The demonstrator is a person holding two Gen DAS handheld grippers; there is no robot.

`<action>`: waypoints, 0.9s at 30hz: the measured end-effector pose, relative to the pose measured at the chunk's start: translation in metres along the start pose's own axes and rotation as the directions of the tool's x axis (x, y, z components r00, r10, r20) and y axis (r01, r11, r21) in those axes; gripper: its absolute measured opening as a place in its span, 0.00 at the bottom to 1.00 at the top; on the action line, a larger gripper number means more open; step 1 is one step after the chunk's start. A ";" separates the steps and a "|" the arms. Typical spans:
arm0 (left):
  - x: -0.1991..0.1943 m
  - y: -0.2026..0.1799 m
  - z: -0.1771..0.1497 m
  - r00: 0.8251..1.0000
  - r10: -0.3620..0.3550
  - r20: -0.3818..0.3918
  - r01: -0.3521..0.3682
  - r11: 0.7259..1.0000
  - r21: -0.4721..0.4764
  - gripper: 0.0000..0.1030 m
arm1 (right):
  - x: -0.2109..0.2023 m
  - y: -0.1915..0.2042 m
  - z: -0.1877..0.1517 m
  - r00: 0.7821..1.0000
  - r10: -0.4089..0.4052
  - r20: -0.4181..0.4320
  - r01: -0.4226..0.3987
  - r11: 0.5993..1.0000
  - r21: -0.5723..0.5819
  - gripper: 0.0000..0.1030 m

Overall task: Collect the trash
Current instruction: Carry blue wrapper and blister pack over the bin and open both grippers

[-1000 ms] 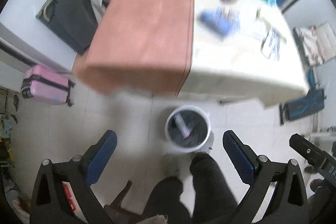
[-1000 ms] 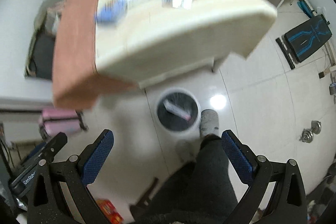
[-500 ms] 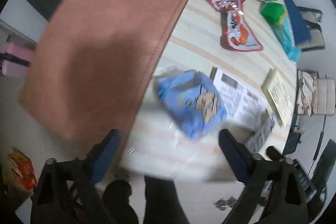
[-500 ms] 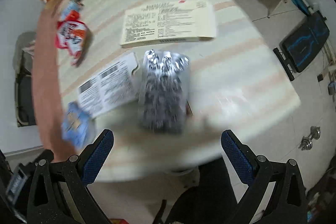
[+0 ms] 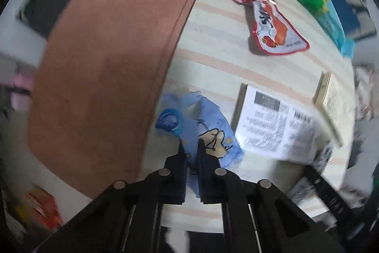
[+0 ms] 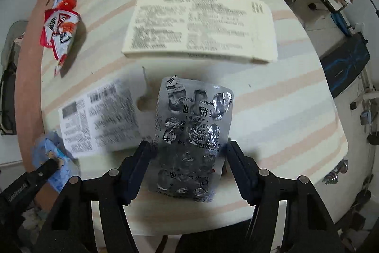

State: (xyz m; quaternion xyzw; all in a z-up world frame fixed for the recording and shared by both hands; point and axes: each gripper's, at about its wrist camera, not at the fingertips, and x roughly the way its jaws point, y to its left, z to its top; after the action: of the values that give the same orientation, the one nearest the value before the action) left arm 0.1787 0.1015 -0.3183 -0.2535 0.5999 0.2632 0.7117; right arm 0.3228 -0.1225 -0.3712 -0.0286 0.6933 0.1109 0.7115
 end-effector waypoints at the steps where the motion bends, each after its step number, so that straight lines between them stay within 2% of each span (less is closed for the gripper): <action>1: -0.004 -0.002 -0.006 0.999 0.030 0.016 -0.030 0.999 0.032 0.03 | 0.000 -0.002 -0.003 1.000 -0.005 0.009 0.006 1.000 -0.007 0.66; 6: -0.018 -0.009 -0.026 0.992 0.107 0.072 -0.116 0.985 0.127 0.03 | -0.014 -0.005 -0.021 0.998 -0.007 0.059 0.009 0.999 -0.035 0.65; 10: -0.035 -0.011 -0.045 0.983 0.130 0.126 -0.151 0.973 0.176 0.03 | -0.029 0.001 -0.036 0.993 -0.008 0.115 0.018 0.996 -0.087 0.66; 14: -0.057 -0.018 -0.056 0.978 0.111 0.177 -0.145 0.970 0.197 0.03 | -0.052 0.014 -0.049 0.983 -0.005 0.184 0.032 0.989 -0.141 0.66; 17: -0.077 -0.007 -0.069 0.972 0.085 0.218 -0.131 0.969 0.210 0.03 | -0.080 0.032 -0.066 0.966 -0.004 0.260 0.053 0.982 -0.182 0.66; 20: -0.097 0.007 -0.083 0.964 0.051 0.262 -0.112 0.968 0.223 0.03 | -0.107 0.034 -0.091 0.943 0.007 0.332 0.066 0.976 -0.210 0.65; 22: -0.115 0.018 -0.101 0.955 0.028 0.295 -0.100 0.967 0.233 0.03 | -0.133 0.030 -0.120 0.922 0.017 0.386 0.078 0.971 -0.227 0.65; 27: -0.138 0.043 -0.136 0.944 -0.026 0.329 -0.066 0.963 0.263 0.03 | -0.170 0.034 -0.187 0.887 0.025 0.462 0.099 0.965 -0.242 0.66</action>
State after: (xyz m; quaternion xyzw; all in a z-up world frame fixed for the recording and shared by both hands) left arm 0.0321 0.0318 -0.2047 -0.1003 0.5054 0.2248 0.8271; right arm 0.1299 -0.1456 -0.2053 -0.1074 0.4834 0.1905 0.8476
